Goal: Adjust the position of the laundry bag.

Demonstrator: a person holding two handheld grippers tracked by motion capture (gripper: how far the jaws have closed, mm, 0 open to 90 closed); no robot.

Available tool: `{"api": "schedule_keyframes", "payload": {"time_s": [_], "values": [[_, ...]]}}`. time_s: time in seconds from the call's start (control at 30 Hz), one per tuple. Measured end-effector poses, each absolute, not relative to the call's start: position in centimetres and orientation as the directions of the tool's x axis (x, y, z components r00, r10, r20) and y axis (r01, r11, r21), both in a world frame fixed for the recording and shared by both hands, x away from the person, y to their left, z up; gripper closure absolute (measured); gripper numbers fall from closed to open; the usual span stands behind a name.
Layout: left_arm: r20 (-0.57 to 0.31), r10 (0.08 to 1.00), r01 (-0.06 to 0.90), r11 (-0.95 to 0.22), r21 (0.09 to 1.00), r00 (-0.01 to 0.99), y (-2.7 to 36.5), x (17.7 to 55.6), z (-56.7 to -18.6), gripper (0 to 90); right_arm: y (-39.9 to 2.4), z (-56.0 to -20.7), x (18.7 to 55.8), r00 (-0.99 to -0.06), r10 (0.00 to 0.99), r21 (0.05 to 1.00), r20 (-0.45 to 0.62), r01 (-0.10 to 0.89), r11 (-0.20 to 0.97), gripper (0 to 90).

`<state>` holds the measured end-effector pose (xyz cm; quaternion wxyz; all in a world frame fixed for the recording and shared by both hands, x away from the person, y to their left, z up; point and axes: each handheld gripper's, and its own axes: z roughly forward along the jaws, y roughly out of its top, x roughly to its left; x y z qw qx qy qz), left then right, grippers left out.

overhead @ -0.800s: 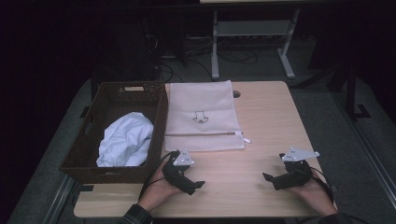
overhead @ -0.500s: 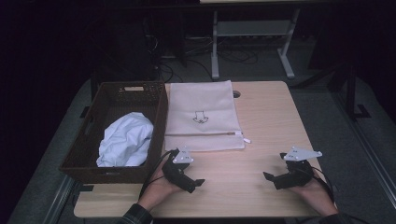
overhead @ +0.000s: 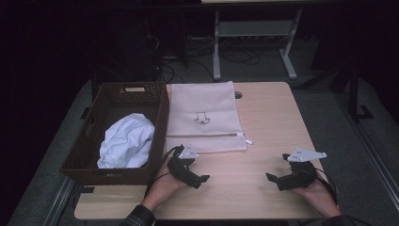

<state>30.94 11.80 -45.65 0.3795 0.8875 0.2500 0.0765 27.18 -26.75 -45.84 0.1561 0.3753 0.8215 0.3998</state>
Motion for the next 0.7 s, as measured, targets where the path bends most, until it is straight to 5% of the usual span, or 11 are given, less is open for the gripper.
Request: {"api": "schedule_keyframes", "payload": {"time_s": [0.7], "values": [[-0.039, 0.545, 0.397, -0.558, 0.729, 0.837, 10.9, 33.0, -44.7, 0.0, -26.5, -45.6, 27.5, -0.679, 0.732, 0.785, 0.058, 0.484, 0.387, 0.0]]}}
